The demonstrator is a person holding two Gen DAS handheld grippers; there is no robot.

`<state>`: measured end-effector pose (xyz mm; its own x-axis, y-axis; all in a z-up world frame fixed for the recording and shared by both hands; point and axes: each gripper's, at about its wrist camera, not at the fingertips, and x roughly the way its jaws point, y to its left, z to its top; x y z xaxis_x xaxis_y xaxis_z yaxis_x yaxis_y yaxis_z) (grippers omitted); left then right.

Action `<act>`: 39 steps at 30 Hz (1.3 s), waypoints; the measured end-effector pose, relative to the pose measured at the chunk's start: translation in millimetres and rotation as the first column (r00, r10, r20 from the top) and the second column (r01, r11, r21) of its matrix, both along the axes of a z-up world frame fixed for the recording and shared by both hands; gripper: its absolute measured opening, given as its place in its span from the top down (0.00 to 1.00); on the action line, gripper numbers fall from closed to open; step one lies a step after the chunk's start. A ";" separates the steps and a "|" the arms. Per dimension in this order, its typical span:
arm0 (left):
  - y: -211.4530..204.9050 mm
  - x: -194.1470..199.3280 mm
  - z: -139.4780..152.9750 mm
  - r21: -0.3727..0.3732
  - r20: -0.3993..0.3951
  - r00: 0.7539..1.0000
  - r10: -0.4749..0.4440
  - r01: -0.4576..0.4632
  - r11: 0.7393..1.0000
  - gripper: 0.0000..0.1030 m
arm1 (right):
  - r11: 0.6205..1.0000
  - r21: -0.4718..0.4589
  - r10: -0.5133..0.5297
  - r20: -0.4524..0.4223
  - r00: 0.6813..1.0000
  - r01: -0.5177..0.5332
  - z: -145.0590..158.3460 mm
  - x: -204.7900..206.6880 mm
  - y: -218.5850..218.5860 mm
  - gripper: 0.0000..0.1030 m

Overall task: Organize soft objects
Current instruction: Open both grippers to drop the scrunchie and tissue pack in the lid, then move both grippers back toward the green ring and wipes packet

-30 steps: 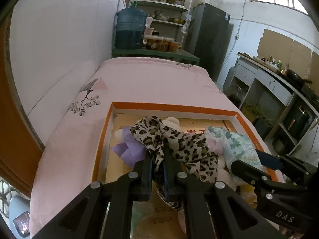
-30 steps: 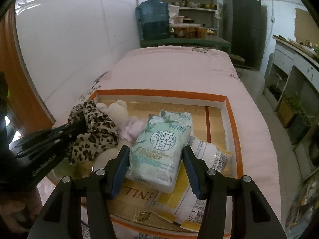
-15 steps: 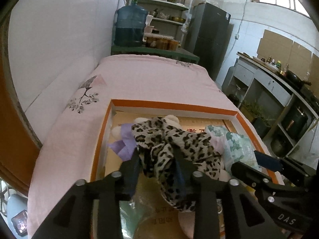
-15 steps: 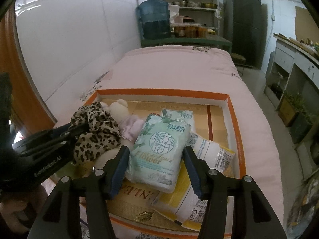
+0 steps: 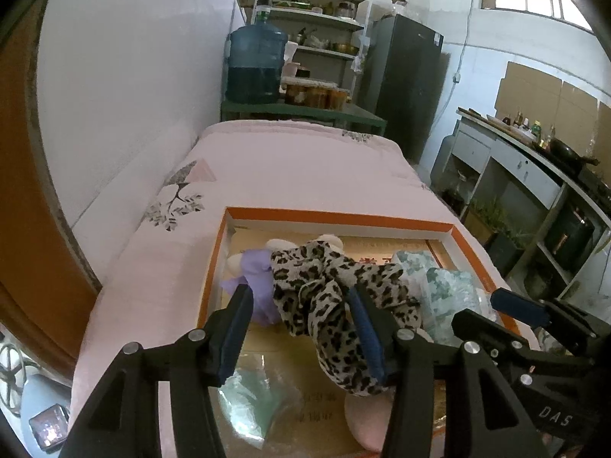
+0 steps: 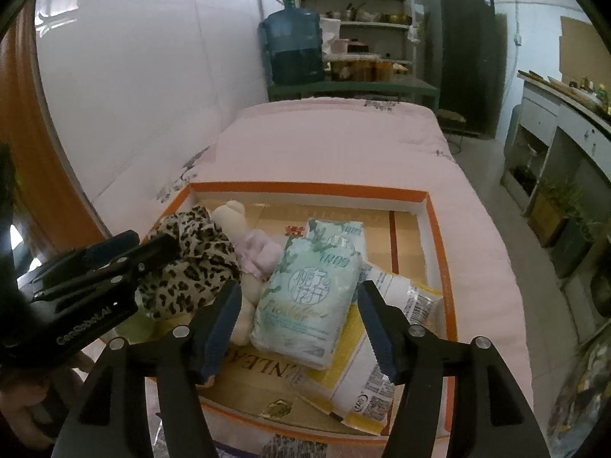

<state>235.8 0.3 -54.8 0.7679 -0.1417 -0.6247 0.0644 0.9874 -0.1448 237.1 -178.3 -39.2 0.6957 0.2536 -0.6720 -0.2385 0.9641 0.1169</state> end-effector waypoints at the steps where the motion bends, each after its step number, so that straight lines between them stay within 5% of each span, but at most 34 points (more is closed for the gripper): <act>1: 0.2 -1.9 2.2 0.002 0.005 1.000 0.001 -0.001 1.000 0.49 | 1.000 0.001 -0.002 0.004 1.000 0.002 1.9 -2.1 -0.9 0.37; 39: 7.3 -71.8 51.9 -0.004 0.105 0.994 0.011 -0.010 1.000 0.49 | 1.000 0.011 -0.004 0.079 0.997 0.003 52.6 -75.5 2.3 0.37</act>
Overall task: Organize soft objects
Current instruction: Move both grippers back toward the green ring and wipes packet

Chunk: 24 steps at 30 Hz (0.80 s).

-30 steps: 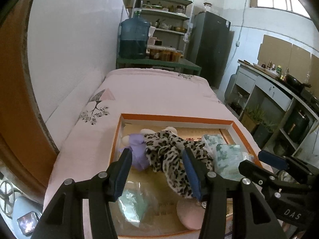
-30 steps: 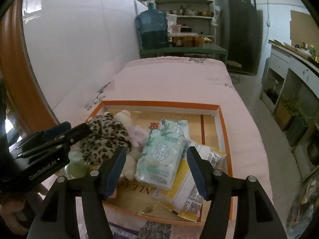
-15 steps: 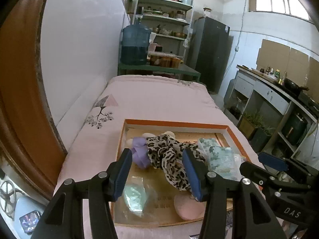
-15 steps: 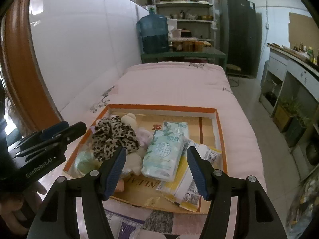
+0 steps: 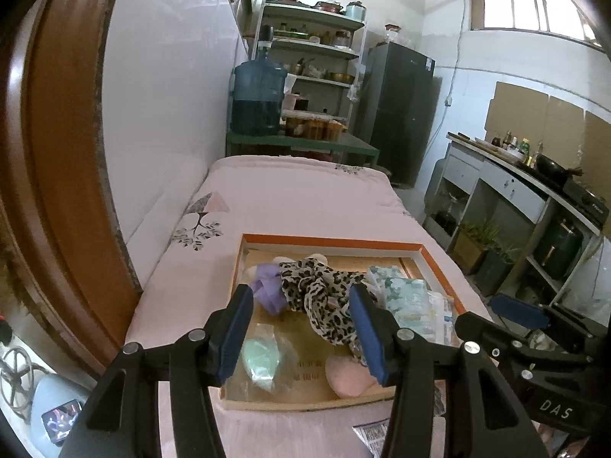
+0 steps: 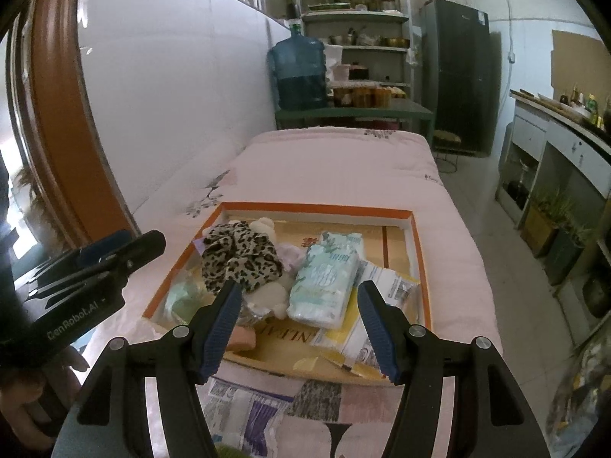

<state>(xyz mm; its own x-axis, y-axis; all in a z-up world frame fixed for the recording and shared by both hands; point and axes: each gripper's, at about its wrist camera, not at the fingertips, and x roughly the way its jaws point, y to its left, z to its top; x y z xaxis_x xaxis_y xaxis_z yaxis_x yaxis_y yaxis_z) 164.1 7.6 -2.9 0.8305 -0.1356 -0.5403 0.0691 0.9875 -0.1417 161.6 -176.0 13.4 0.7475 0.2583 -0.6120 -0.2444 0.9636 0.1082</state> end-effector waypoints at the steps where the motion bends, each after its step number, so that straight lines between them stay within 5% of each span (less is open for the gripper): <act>1: 0.2 -2.7 0.9 0.000 0.001 1.000 0.000 0.000 1.000 0.49 | 1.000 -0.001 0.000 0.002 1.000 0.000 0.9 -2.6 0.4 0.37; 24: 11.7 -59.6 11.0 -0.018 0.039 0.999 0.003 -0.002 1.000 0.49 | 1.000 -0.016 0.014 0.029 0.999 -0.013 13.0 -67.6 7.1 0.37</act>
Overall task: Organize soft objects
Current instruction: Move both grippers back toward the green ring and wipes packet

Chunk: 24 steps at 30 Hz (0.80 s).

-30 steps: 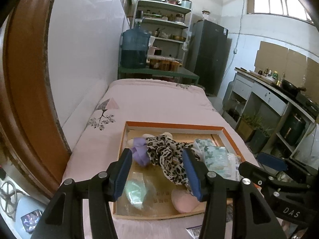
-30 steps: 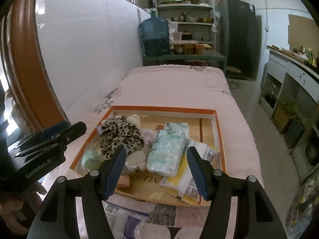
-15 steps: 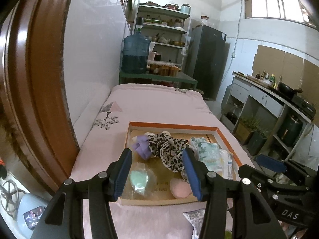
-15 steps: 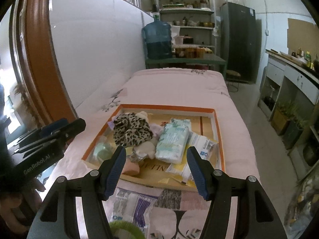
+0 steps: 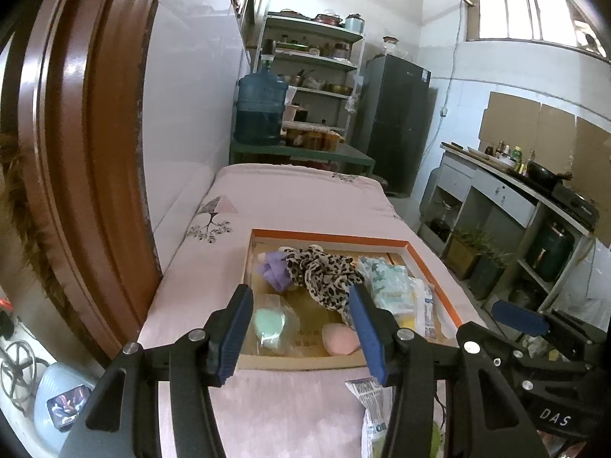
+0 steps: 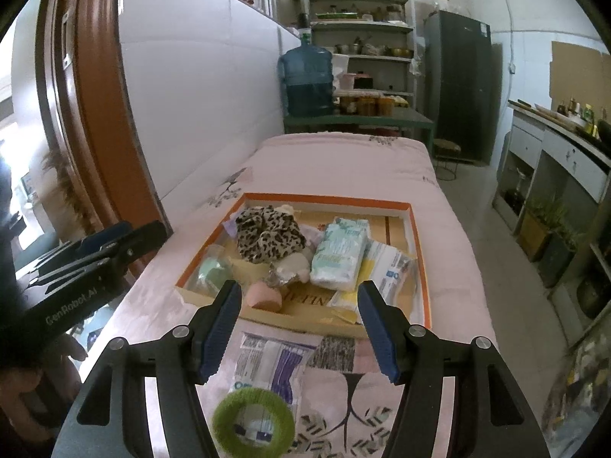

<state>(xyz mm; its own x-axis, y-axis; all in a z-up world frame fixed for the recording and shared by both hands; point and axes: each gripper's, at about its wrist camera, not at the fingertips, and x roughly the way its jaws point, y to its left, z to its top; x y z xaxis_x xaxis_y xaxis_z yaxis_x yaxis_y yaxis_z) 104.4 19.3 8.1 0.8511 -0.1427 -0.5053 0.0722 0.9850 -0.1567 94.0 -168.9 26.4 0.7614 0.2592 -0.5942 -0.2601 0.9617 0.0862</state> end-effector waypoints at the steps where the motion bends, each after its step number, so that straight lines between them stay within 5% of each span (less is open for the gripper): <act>1: 0.2 -1.9 -0.2 -0.001 0.000 1.000 0.000 0.000 1.000 0.49 | 1.000 -0.001 0.001 -0.001 1.000 -0.001 -0.5 -2.6 -0.1 0.37; 24: -1.9 -45.8 -16.9 0.017 -0.003 1.000 -0.010 0.010 1.000 0.49 | 1.000 -0.018 -0.002 -0.065 0.998 0.001 -31.8 -45.3 4.6 0.37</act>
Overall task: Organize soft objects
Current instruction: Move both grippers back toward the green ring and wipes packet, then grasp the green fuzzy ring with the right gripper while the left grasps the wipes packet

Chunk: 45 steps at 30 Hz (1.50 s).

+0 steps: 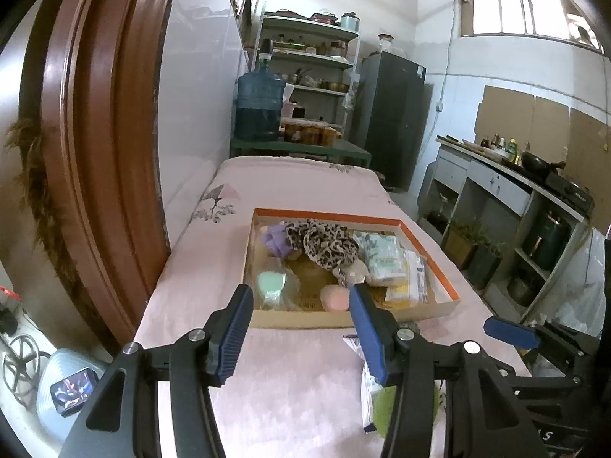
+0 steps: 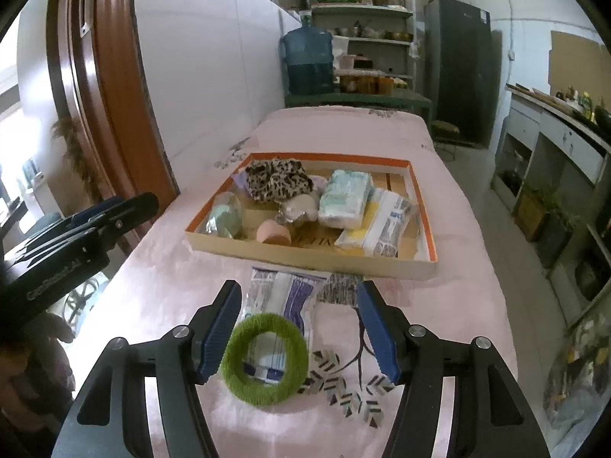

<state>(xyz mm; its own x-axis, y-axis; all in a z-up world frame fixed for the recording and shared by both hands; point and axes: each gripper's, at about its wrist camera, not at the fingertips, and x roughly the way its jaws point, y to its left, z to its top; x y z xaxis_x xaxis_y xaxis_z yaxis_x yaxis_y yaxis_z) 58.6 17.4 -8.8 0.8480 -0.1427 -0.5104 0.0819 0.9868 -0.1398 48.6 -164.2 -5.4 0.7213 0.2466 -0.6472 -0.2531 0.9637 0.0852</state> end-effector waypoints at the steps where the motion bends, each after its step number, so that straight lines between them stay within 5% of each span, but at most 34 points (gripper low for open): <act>1: 0.1 -1.2 -1.2 0.000 -0.002 1.000 -0.002 0.002 1.000 0.49 | 1.000 -0.002 0.000 -0.003 1.000 0.000 -1.4 -0.8 0.1 0.37; 32: -10.1 -8.6 -53.5 -0.051 -0.123 0.990 -0.063 0.057 0.997 0.49 | 0.999 -0.028 -0.027 -0.142 0.990 0.023 -64.9 0.8 0.6 0.37; 45: -20.2 8.4 -71.6 -0.102 -0.186 0.975 -0.121 0.104 0.989 0.49 | 1.000 0.003 -0.001 -0.182 0.983 0.001 -78.3 13.3 -2.2 0.86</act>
